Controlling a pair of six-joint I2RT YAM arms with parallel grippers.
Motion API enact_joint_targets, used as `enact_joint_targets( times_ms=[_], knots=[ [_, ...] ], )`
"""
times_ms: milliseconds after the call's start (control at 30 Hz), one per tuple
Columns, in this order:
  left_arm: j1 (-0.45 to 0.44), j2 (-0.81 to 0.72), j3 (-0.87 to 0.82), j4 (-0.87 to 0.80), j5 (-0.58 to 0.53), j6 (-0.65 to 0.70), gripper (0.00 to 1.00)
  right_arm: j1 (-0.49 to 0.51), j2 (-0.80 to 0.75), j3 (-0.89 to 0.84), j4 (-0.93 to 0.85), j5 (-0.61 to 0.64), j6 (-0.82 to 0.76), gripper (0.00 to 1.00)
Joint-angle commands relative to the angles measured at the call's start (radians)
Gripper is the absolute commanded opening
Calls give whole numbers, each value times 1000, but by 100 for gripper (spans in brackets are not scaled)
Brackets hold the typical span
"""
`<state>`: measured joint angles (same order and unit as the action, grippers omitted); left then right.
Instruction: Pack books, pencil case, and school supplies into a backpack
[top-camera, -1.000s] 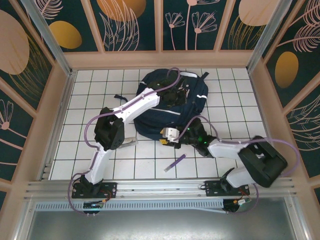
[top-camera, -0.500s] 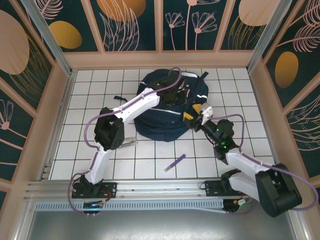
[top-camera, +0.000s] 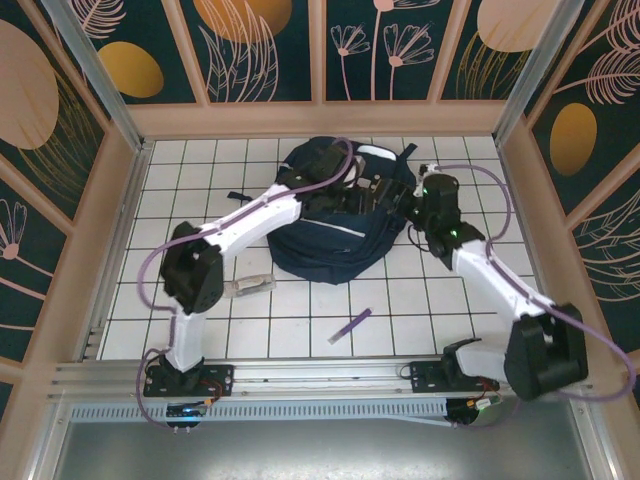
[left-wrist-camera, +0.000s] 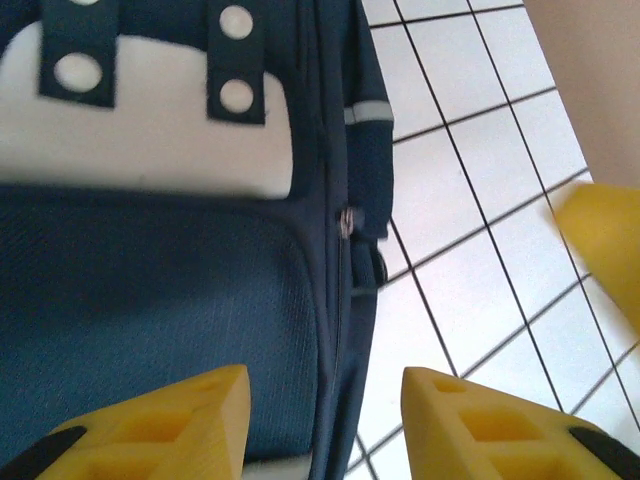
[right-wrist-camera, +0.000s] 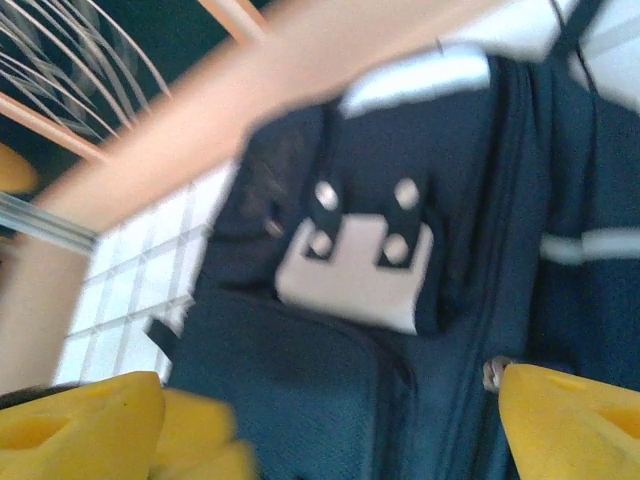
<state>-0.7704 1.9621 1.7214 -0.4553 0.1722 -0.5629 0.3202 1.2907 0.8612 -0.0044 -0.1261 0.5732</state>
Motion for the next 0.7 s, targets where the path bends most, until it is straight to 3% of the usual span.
enact_joint_targets(
  times_ms=[0,133,233,433,567,600,667],
  knots=[
    [5,-166,-177,149,12,83,45,-4,107,85,-301,-91,58,82],
    [5,-309,-422,285,60,155,44,12,226,174,-363,-105,36,72],
    [-4,-342,-524,335,78,210,44,30,289,218,-365,-89,8,52],
    [-20,-311,-566,319,69,285,43,89,395,326,-444,-62,-13,47],
    [-22,-271,-569,304,120,358,37,123,447,340,-473,-38,5,41],
    [-24,-262,-568,301,130,374,37,128,457,343,-480,-42,9,35],
    [-30,-255,-568,297,142,406,37,134,464,349,-482,-69,16,14]
  ],
)
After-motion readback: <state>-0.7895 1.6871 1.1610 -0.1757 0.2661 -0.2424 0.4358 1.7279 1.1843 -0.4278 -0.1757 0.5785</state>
